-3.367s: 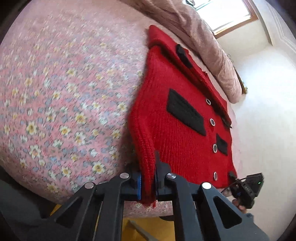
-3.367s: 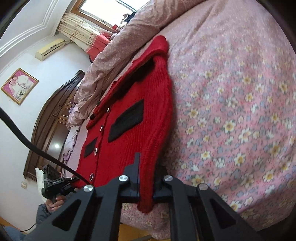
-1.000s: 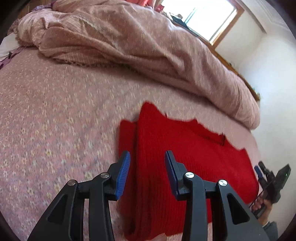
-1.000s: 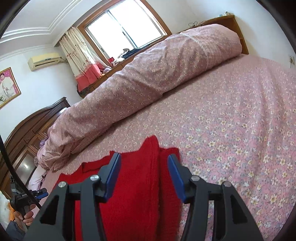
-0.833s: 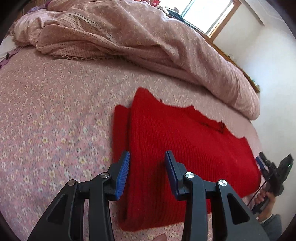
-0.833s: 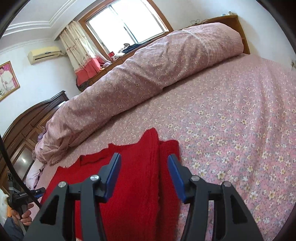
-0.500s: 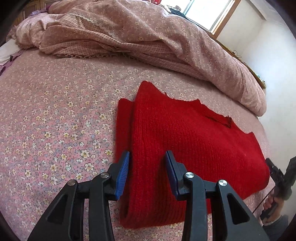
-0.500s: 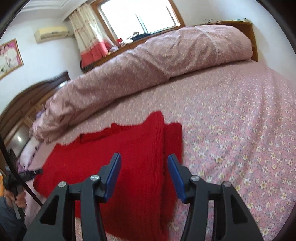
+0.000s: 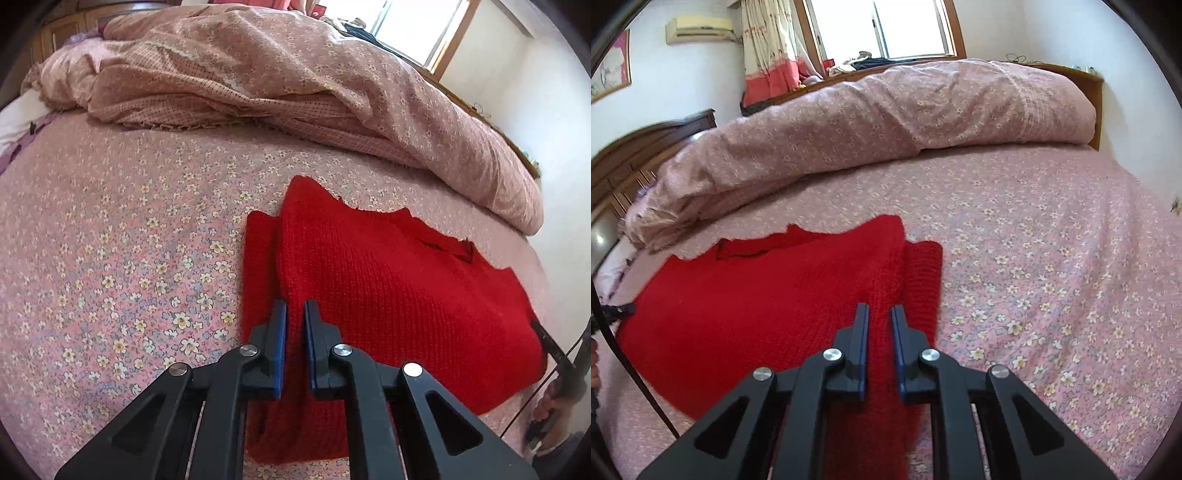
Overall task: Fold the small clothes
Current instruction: 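Grasp the folded edge with both grippers and fold the cardigan over again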
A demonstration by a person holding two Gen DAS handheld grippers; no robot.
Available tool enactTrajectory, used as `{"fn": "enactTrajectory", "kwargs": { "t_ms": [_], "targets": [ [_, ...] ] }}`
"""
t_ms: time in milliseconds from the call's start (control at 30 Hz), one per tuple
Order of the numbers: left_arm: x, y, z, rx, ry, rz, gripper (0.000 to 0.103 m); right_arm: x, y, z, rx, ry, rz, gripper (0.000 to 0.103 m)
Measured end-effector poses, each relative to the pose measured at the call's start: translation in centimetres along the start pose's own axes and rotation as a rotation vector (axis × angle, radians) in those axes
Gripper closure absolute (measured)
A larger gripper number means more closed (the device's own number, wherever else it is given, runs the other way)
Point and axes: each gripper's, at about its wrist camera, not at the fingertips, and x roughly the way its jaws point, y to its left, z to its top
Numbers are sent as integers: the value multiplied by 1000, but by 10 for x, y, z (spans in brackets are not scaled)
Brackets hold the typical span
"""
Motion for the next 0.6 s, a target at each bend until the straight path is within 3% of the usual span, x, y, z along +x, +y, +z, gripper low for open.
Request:
{"fn": "enactTrajectory", "kwargs": {
  "t_ms": [100,200,267,333,400,600],
  "targets": [
    [4,-6,1,21,8,29,100,6,2,-1,-12,21,-28,90],
    [0,-7,2,17,27,31,99,3,4,2,-21,16,-7,82],
    [-7,-4,4,-1,44,-5,91,-6,1,3,-8,-7,15,64],
    [-15,0,5,-21,61,-52,72,-17,-8,2,42,-17,63,43],
    [-20,3,3,-37,64,-77,66,-25,-16,1,92,-17,105,41],
    [-12,8,-19,-10,131,-94,57,-36,-38,-19,251,87,267,30]
  ]
}}
